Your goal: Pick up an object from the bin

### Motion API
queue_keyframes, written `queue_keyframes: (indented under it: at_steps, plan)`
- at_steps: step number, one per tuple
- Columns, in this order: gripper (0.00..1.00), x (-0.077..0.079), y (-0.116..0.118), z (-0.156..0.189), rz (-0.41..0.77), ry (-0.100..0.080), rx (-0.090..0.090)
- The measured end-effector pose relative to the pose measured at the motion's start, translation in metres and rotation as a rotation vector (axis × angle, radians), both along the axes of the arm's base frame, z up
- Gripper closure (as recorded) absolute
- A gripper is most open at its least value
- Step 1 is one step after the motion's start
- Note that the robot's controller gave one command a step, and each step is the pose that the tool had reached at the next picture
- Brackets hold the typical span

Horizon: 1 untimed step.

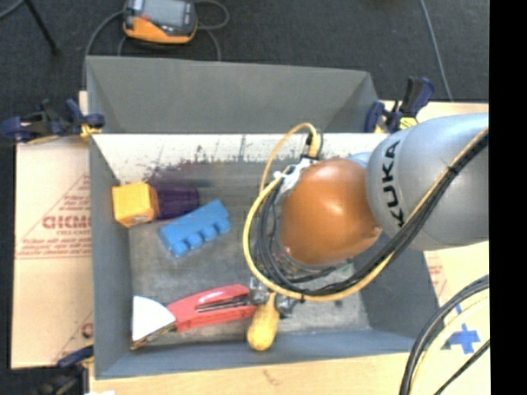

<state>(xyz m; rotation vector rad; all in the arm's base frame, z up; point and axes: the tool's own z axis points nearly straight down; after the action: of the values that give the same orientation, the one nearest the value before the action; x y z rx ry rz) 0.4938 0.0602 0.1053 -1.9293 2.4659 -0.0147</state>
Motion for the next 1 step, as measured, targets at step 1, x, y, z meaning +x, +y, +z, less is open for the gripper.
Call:
queue_keyframes:
  at_steps: [1]
  plan:
    - [1.00,0.0008,0.0005,0.0272,-0.001,0.009,0.002]
